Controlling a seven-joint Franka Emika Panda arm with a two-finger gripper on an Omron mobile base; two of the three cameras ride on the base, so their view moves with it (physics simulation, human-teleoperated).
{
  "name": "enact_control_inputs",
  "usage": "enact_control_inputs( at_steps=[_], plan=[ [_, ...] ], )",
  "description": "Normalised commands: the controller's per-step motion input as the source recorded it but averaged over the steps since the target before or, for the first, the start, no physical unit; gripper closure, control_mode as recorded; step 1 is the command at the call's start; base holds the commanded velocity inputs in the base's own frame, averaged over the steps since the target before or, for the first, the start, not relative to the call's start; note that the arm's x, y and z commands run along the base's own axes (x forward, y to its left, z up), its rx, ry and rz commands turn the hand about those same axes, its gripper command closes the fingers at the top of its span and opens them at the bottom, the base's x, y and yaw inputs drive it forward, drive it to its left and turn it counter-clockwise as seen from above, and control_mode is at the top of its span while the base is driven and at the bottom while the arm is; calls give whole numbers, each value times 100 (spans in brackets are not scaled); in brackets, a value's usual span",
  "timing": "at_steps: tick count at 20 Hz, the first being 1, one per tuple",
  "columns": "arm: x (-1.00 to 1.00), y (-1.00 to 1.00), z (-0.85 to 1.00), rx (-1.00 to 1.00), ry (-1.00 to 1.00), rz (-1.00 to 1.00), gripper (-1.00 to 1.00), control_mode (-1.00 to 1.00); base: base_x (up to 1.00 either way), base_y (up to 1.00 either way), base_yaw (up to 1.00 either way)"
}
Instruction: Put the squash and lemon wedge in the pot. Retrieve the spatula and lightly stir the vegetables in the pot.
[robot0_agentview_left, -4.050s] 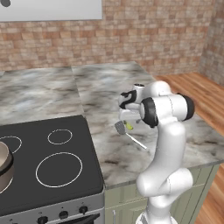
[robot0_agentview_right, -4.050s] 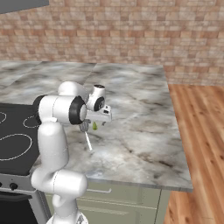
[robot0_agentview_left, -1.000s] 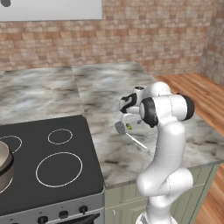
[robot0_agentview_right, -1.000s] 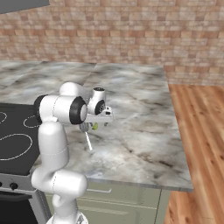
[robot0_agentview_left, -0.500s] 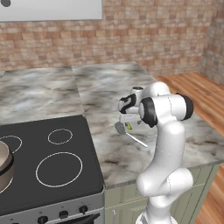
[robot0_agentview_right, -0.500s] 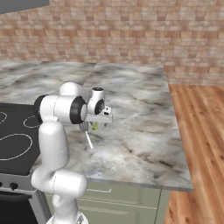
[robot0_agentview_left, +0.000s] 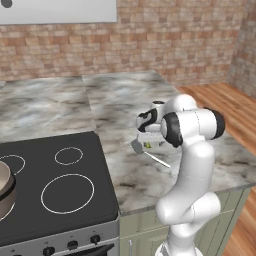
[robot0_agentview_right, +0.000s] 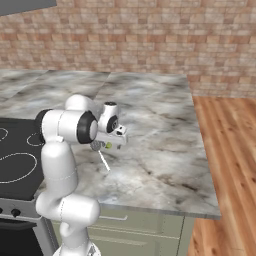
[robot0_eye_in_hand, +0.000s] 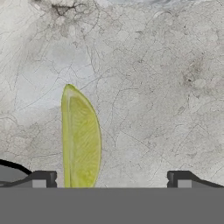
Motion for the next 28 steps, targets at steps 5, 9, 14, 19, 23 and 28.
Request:
enact_control_inputs(
  at_steps=[5, 9, 14, 19, 23, 28],
  plan=[
    [1, 12, -14, 0, -9, -1, -100, -100, 0, 0, 0],
    [2, 3, -14, 0, -11, 0, -100, -100, 0, 0, 0],
    [3, 0, -18, 0, -11, 0, -100, -100, 0, 0, 0],
    [15, 0, -5, 0, -3, 0, -100, -100, 0, 0, 0],
    [26, 0, 0, 0, 0, 0, -100, -100, 0, 0, 0],
    [30, 0, -4, 0, 0, 0, -100, -100, 0, 0, 0]
  ],
)
